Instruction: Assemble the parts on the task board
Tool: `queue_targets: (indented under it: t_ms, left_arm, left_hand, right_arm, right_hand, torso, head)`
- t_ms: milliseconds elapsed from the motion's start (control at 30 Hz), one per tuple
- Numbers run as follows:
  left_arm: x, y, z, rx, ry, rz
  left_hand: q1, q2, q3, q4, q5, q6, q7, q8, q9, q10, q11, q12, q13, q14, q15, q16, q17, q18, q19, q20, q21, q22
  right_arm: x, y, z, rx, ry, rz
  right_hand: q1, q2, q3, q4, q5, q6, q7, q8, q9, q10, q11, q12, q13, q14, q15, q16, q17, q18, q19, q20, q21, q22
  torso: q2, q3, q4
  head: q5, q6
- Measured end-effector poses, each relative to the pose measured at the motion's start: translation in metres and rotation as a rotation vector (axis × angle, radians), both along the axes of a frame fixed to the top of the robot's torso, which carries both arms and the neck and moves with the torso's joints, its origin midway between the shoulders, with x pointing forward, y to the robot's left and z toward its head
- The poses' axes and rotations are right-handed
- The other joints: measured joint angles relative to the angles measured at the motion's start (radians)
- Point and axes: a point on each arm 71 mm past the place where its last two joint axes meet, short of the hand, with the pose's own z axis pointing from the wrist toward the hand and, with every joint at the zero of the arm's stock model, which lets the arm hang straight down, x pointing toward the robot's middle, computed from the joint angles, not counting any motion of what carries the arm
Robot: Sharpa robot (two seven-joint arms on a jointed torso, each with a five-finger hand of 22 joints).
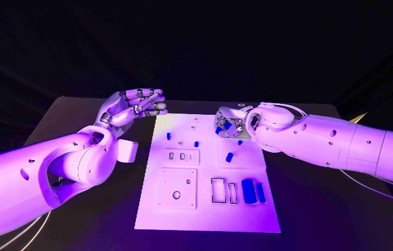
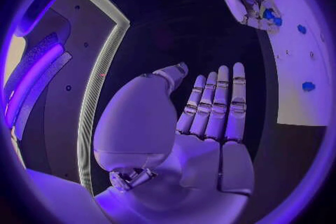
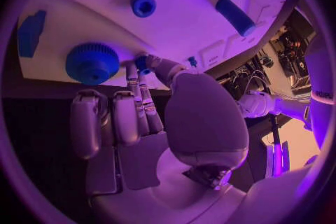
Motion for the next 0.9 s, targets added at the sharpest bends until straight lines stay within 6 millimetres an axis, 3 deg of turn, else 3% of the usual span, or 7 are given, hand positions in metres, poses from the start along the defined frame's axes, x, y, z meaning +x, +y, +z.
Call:
queue_targets:
  t_ms: [167,300,467,900]
  left_arm:
    - [0.0,0.001,0.0,0.0,0.002,0.001]
    - [0.0,0.001,0.0,0.001,0.004,0.002]
    - [0.0,0.001,0.0,0.001,0.005,0.002]
    - [0.002,0.005,-0.001,0.005,0.011,0.011]
  left_hand:
    - [0.0,0.0,0.0,0.0,0.0,0.0,0.0,0.0,0.0,0.0,0.0,0.0,0.0,0.001,0.001,0.0,0.0,0.0,0.0,0.0,0.0,0.0]
    - [0.0,0.0,0.0,0.0,0.0,0.0,0.0,0.0,0.0,0.0,0.0,0.0,0.0,0.001,0.001,0.0,0.0,0.0,0.0,0.0,0.0,0.0]
    - [0.0,0.0,0.0,0.0,0.0,-0.004,0.004,0.0,0.0,-0.004,0.004,0.0,0.0,0.001,0.001,0.0,0.001,0.0,0.004,-0.004,0.0,0.0]
    - [0.0,0.0,0.0,0.0,-0.004,-0.004,0.004,0.0,0.0,-0.004,0.004,0.0,0.0,0.001,0.001,0.0,0.001,0.0,0.004,-0.004,0.0,0.0]
  right_arm:
    - [0.0,0.001,0.001,0.004,-0.002,0.001]
    - [0.0,0.002,0.0,0.007,-0.004,0.001]
    - [0.0,0.003,0.0,0.01,-0.012,-0.004]
    - [-0.01,0.01,0.01,0.065,-0.068,-0.006]
  right_hand:
    - [-0.007,0.004,0.008,0.008,0.0,0.009,-0.002,0.005,0.01,0.008,-0.003,0.001,0.0,0.0,-0.001,0.004,0.001,0.0,0.0,0.0,0.003,0.0]
    - [0.012,0.031,0.034,-0.004,-0.009,0.061,-0.022,0.042,0.034,0.049,-0.02,0.015,0.011,-0.002,-0.017,0.01,0.007,0.0,0.0,-0.001,0.017,0.0]
    - [0.014,0.059,0.052,-0.022,-0.036,0.065,-0.023,0.063,0.035,0.083,-0.028,0.02,0.019,0.0,-0.029,0.015,0.01,0.0,0.0,-0.015,0.02,0.0]
    - [0.006,0.068,0.066,-0.036,-0.037,0.056,-0.032,0.071,0.035,0.089,-0.025,0.019,0.022,-0.004,-0.032,0.019,0.015,0.0,0.0,-0.022,0.024,0.0]
  torso:
    - [0.001,-0.0008,0.0012]
    - [0.002,-0.0007,0.0016]
    - [0.002,-0.0012,0.0018]
    - [0.004,-0.0007,0.0018]
  head:
    - [-0.001,0.0]
    - [-0.001,0.001]
    - [-0.002,0.001]
    - [0.0,0.011]
